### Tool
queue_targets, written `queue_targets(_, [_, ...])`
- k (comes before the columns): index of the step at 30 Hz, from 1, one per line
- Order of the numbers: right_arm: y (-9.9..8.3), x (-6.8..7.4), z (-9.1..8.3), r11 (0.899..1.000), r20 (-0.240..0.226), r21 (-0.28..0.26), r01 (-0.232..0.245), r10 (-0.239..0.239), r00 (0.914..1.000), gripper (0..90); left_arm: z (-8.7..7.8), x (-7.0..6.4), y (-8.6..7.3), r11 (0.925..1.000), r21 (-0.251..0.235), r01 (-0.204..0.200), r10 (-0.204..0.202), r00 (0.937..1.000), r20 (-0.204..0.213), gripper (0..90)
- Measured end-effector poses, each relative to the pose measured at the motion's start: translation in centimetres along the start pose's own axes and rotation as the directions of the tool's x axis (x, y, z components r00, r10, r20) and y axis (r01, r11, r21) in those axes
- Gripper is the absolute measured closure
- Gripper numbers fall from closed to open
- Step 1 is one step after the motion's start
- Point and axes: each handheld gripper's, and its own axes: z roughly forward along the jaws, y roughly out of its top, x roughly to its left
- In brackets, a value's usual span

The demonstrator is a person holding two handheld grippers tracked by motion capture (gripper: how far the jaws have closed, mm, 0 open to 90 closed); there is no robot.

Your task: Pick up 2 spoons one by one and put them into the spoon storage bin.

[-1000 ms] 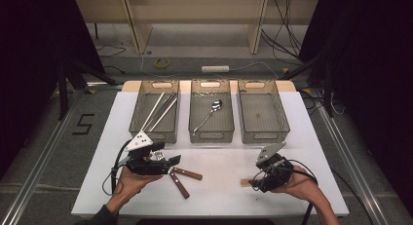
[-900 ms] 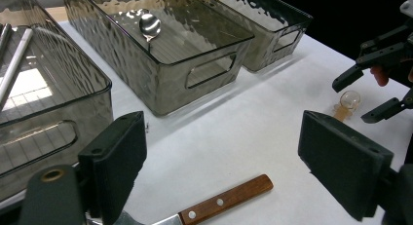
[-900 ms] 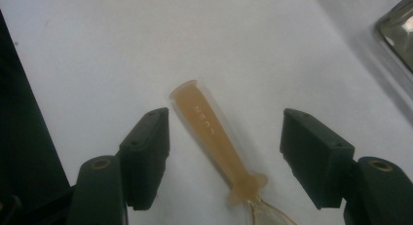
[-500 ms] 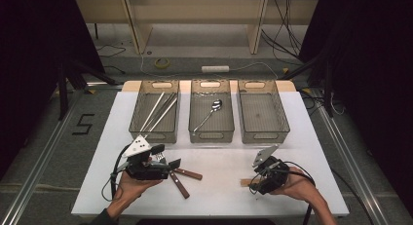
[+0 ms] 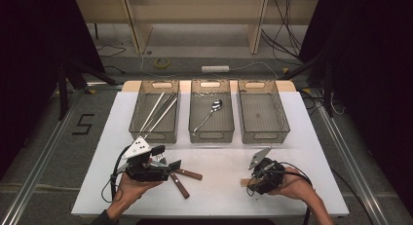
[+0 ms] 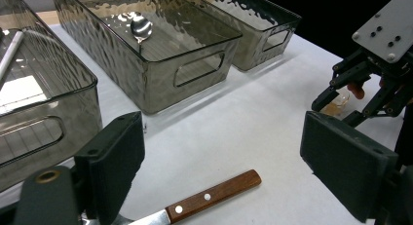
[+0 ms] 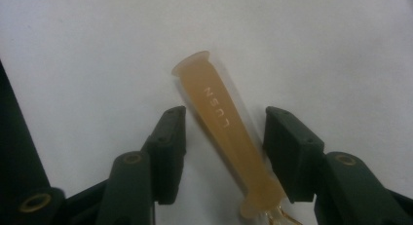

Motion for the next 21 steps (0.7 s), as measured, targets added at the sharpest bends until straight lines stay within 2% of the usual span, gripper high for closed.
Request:
queue_targets(6, [0.16, -0.02, -0.03, 1.0, 0.015, 0.011, 0.0, 0.0, 0.9999, 60.0, 0.17, -0.05, 0.02, 1.0, 0.005, -0.003, 0.003, 1.0, 0.001, 15.9])
queue_targets(14, [0.33, 0.05, 0.05, 0.999, 0.011, 0.008, 0.033, -0.033, 0.9994, 71.0, 0.25, -0.06, 0.08, 1.0, 0.001, -0.004, 0.004, 1.0, 0.002, 16.0])
queue_targets(16, [0.37, 0.08, 0.05, 0.999, 0.009, 0.007, 0.045, -0.045, 0.9989, 74.2, 0.27, -0.07, 0.04, 0.9998, 0.012, -0.015, 0.015, 0.9999, 0.0, 16.0])
queue_targets(21, [0.44, 0.22, 0.01, 0.998, 0.013, 0.014, 0.06, -0.06, 0.9981, 75.6, 0.23, -0.1, 0.08, 0.9999, 0.008, -0.011, 0.011, 0.9999, -0.001, 16.0])
